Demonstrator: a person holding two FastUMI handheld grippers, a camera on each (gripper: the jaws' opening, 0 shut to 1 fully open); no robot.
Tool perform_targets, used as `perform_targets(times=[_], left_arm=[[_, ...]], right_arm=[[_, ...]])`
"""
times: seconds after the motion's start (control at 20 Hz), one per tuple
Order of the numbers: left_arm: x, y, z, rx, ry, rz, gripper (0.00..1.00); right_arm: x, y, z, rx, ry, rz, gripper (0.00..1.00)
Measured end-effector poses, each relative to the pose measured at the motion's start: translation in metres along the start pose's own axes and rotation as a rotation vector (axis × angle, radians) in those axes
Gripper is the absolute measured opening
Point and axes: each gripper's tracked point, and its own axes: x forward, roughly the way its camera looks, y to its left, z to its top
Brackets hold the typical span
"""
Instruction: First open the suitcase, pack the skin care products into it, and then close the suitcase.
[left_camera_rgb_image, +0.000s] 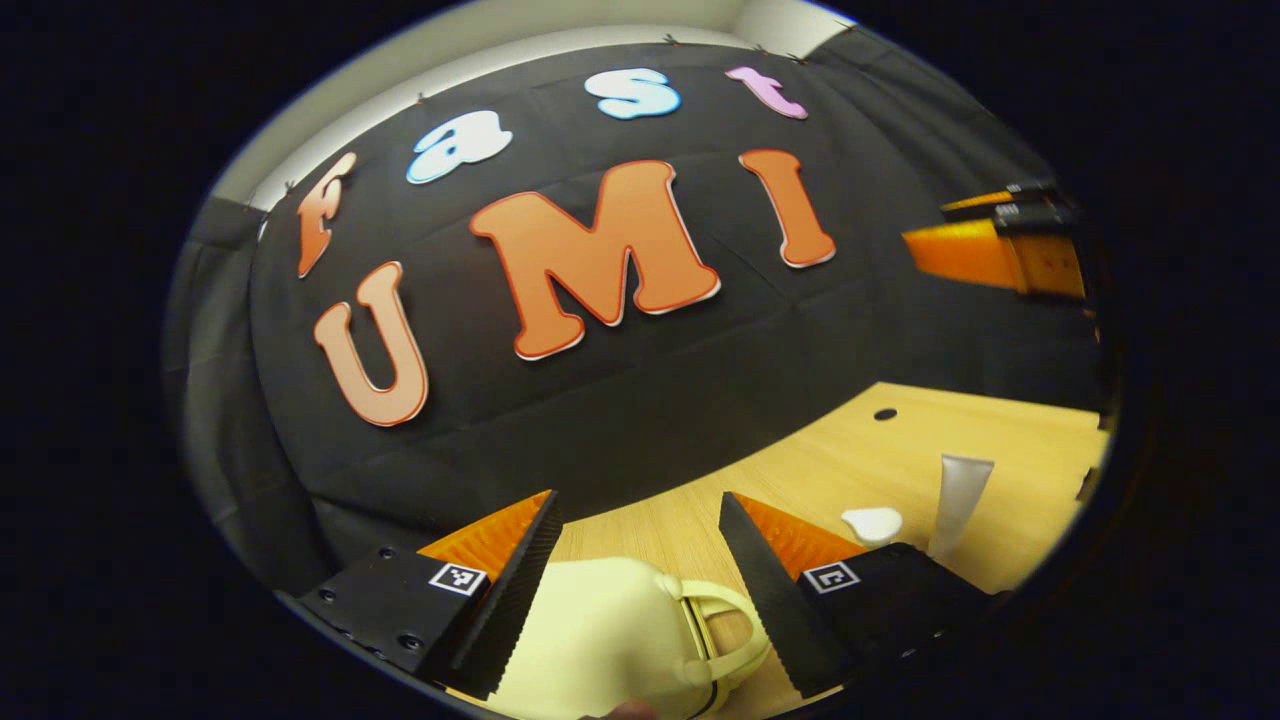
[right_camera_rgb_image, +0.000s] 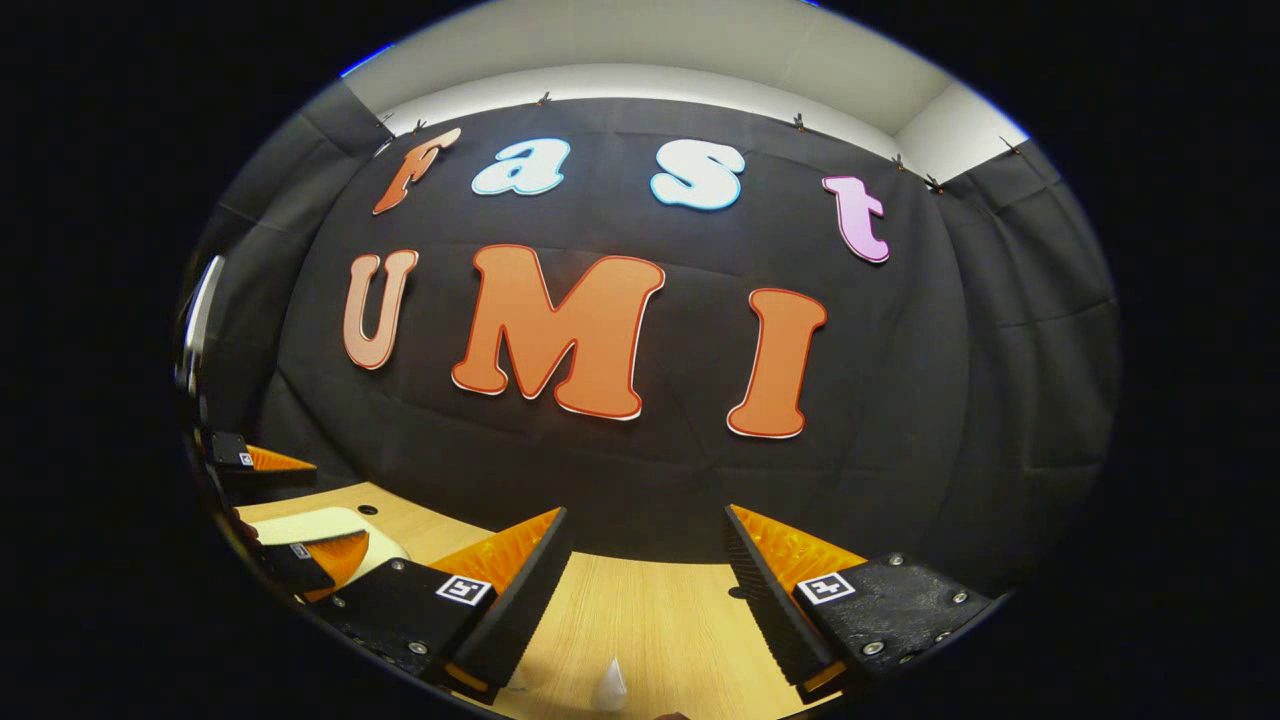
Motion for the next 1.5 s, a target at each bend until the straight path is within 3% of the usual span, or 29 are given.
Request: perform_targets(times=[0.45, 0.7, 0.85, 0.9, 1.0, 1.15, 1.2, 1.25, 1.3, 1.35, 1.4, 1.5], left_arm=[[0.008, -0.056, -0.091, 0.239, 0.16, -0.184, 0.99], [0.009, -0.074, -0.131, 0.352, 0.221, -0.246, 0.99], [0.009, -0.075, -0.147, 0.414, 0.253, -0.249, 0.98], [0.009, -0.074, -0.151, 0.435, 0.262, -0.246, 0.94], [0.01, -0.073, -0.162, 0.475, 0.286, -0.235, 0.98], [0.015, -0.076, -0.164, 0.623, 0.273, -0.224, 0.93], [0.019, -0.078, -0.163, 0.678, 0.265, -0.211, 0.81], [0.021, -0.082, -0.166, 0.705, 0.267, -0.217, 0.76], [0.019, -0.085, -0.173, 0.719, 0.274, -0.225, 0.59], [0.017, -0.085, -0.176, 0.727, 0.273, -0.219, 0.57], [0.012, -0.087, -0.175, 0.735, 0.28, -0.226, 0.34], [0.014, -0.083, -0.168, 0.739, 0.259, -0.203, 0.16]], right_arm=[[-0.001, -0.043, -0.017, -0.019, 0.04, -0.093, 0.95], [-0.003, -0.051, -0.021, -0.021, 0.048, -0.124, 0.95], [-0.004, -0.048, -0.024, -0.029, 0.057, -0.121, 0.95], [-0.006, -0.048, -0.024, -0.029, 0.058, -0.119, 0.95], [-0.006, -0.045, -0.024, -0.027, 0.059, -0.116, 0.95], [-0.008, -0.04, -0.024, -0.027, 0.061, -0.104, 0.95], [-0.009, -0.039, -0.024, -0.03, 0.06, -0.103, 0.95], [-0.009, -0.038, -0.023, -0.031, 0.059, -0.099, 0.95], [-0.01, -0.037, -0.022, -0.033, 0.057, -0.098, 0.95], [-0.011, -0.038, -0.021, -0.034, 0.054, -0.098, 0.95], [-0.011, -0.036, -0.02, -0.035, 0.053, -0.094, 0.95], [-0.012, -0.036, -0.02, -0.037, 0.054, -0.091, 0.95]])
